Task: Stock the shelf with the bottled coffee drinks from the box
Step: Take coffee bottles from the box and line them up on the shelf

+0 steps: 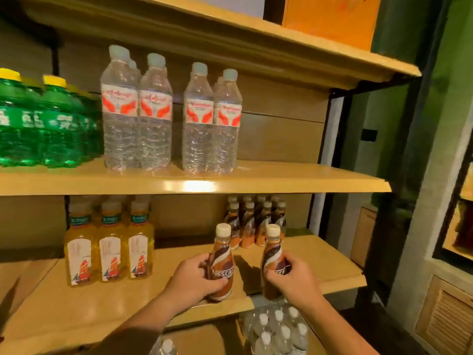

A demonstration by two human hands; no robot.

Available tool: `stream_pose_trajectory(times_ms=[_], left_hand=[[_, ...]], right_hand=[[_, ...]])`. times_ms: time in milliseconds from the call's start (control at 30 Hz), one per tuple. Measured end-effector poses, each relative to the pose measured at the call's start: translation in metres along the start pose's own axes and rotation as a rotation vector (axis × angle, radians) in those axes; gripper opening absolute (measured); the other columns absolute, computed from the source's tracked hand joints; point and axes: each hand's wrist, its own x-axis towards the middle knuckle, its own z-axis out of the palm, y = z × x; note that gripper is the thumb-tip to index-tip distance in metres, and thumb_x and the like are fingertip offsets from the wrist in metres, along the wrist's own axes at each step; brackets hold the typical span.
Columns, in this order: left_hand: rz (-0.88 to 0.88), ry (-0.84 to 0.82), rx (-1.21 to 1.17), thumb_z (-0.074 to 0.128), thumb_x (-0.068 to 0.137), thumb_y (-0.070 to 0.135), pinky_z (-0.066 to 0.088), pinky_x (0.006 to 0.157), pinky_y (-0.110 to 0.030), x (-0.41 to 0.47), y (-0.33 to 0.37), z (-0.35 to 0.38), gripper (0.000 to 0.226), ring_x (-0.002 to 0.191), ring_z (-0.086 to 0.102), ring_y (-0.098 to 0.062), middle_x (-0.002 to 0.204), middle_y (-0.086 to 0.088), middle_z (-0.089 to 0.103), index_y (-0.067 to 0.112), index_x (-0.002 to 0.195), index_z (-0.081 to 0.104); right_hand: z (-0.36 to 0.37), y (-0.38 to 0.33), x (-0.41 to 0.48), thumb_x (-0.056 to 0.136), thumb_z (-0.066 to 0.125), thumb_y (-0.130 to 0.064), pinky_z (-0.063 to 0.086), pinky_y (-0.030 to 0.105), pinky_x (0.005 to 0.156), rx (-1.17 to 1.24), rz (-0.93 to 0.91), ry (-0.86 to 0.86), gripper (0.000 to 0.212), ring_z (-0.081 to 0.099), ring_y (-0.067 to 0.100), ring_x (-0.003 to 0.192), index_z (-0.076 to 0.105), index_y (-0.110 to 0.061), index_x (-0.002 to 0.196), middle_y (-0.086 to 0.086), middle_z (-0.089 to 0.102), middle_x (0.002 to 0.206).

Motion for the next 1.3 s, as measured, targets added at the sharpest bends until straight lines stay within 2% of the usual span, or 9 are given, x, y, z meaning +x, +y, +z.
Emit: stream_pose_trajectory(times_ms=[200, 533, 633, 733, 800, 900, 1000, 1133, 1300], left_hand=[[-0.043, 0.076, -0.011, 0.086, 0.076, 0.010, 0.057, 0.092, -0.029, 0.052, -0.005, 0.035, 0.048, 0.097, 0.073, -0.007, 0.104, 0.011, 0.077, 0.023, 0.117, 0.066], [-0.132, 0.125, 0.023, 0.091, 0.071, 0.017, 0.055, 0.073, -0.014, 0.125, -0.028, 0.053, 0.060, 0.094, 0.070, 0.000, 0.111, 0.008, 0.070, 0.029, 0.120, 0.058], [-0.132, 0.132, -0.033, 0.092, 0.070, 0.020, 0.055, 0.076, -0.017, 0.136, -0.036, 0.054, 0.068, 0.104, 0.067, -0.009, 0.118, 0.007, 0.066, 0.026, 0.125, 0.054], [-0.092, 0.118, -0.068, 0.096, 0.053, 0.046, 0.059, 0.083, -0.024, 0.146, -0.041, 0.054, 0.089, 0.106, 0.069, -0.014, 0.120, 0.003, 0.068, 0.023, 0.128, 0.054], [-0.084, 0.145, -0.086, 0.095, 0.044, 0.054, 0.059, 0.084, -0.026, 0.149, -0.046, 0.055, 0.097, 0.106, 0.071, -0.013, 0.119, 0.000, 0.070, 0.021, 0.127, 0.056], [-0.087, 0.172, -0.078, 0.095, 0.053, 0.042, 0.059, 0.080, -0.021, 0.152, -0.051, 0.060, 0.081, 0.104, 0.071, -0.009, 0.112, 0.002, 0.073, 0.020, 0.122, 0.060], [-0.093, 0.194, -0.023, 0.093, 0.067, 0.015, 0.052, 0.066, -0.008, 0.149, -0.045, 0.068, 0.051, 0.083, 0.068, 0.008, 0.088, 0.019, 0.070, 0.032, 0.099, 0.057], [-0.007, 0.340, 0.168, 0.095, 0.059, 0.041, 0.046, 0.069, -0.004, 0.146, -0.049, 0.077, 0.074, 0.092, 0.058, 0.005, 0.106, 0.025, 0.053, 0.039, 0.117, 0.049], [-0.014, 0.387, 0.123, 0.095, 0.064, 0.022, 0.049, 0.066, -0.003, 0.153, -0.049, 0.079, 0.063, 0.085, 0.065, 0.010, 0.098, 0.016, 0.065, 0.026, 0.112, 0.054]], right_hand=[[-0.008, 0.036, 0.073, 0.076, 0.080, -0.017, 0.050, 0.015, 0.067, 0.076, -0.009, -0.036, 0.032, 0.068, 0.000, 0.081, 0.063, -0.037, 0.095, -0.014, 0.073, 0.087], [0.016, 0.066, 0.159, 0.077, 0.083, -0.023, 0.053, 0.023, 0.084, 0.135, -0.037, -0.093, 0.055, 0.064, 0.001, 0.095, 0.057, -0.031, 0.124, -0.014, 0.068, 0.103], [0.022, 0.071, 0.169, 0.079, 0.083, -0.020, 0.051, 0.017, 0.078, 0.156, -0.068, -0.118, 0.045, 0.066, 0.002, 0.095, 0.059, -0.036, 0.113, -0.014, 0.069, 0.100], [0.028, 0.072, 0.175, 0.081, 0.081, -0.016, 0.046, 0.012, 0.067, 0.163, -0.086, -0.122, 0.041, 0.063, -0.003, 0.085, 0.051, -0.042, 0.093, -0.018, 0.066, 0.092], [0.033, 0.074, 0.179, 0.081, 0.081, -0.018, 0.048, 0.014, 0.070, 0.157, -0.099, -0.121, 0.040, 0.063, -0.003, 0.086, 0.051, -0.042, 0.093, -0.017, 0.066, 0.093], [0.037, 0.081, 0.181, 0.082, 0.081, -0.023, 0.050, 0.016, 0.077, 0.165, -0.116, -0.117, 0.041, 0.063, -0.001, 0.094, 0.053, -0.041, 0.107, -0.019, 0.064, 0.100], [0.033, 0.090, 0.178, 0.080, 0.084, -0.023, 0.048, 0.012, 0.077, 0.144, -0.129, -0.143, 0.054, 0.059, -0.004, 0.096, 0.047, -0.041, 0.116, -0.025, 0.059, 0.101], [0.034, 0.100, 0.178, 0.080, 0.084, -0.020, 0.050, 0.015, 0.085, 0.095, -0.127, -0.155, 0.059, 0.060, -0.002, 0.099, 0.049, -0.036, 0.124, -0.025, 0.057, 0.100], [0.039, 0.095, 0.186, 0.080, 0.084, -0.019, 0.044, 0.006, 0.068, 0.073, -0.150, -0.148, 0.056, 0.054, -0.012, 0.082, 0.048, -0.035, 0.121, -0.028, 0.054, 0.092]])
